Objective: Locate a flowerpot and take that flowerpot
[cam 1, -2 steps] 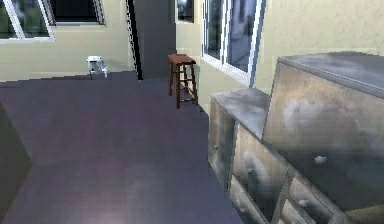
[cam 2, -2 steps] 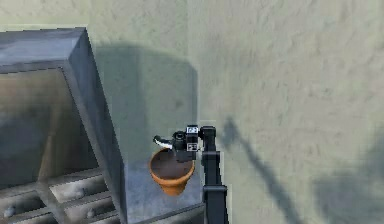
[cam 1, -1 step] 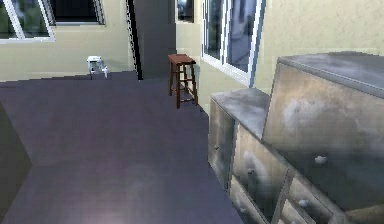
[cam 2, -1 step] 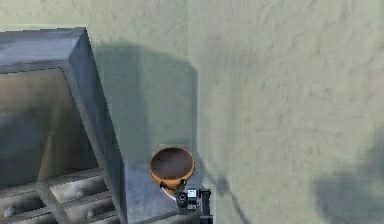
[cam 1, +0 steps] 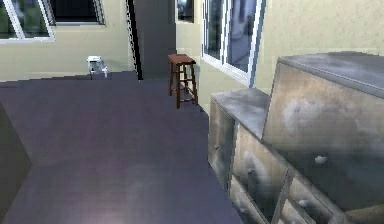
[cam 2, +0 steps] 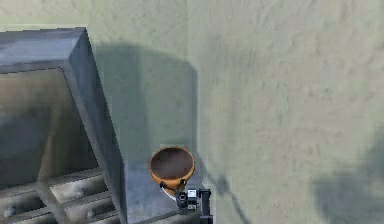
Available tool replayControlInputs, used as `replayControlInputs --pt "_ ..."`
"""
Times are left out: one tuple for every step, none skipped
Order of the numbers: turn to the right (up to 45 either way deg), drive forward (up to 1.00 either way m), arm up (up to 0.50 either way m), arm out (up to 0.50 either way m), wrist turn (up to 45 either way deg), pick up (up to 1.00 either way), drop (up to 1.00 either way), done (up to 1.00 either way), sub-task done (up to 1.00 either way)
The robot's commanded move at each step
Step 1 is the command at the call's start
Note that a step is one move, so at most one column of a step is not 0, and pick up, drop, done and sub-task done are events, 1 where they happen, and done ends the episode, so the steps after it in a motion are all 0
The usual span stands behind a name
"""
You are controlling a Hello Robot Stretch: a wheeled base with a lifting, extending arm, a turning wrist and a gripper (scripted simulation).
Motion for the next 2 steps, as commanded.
replayControlInputs --pt "0.0 0.00 0.10 0.00 0.0 0.00 0.00 0.00 0.00" --pt "0.0 0.00 0.00 0.00 0.0 0.00 0.00 1.00 0.00"
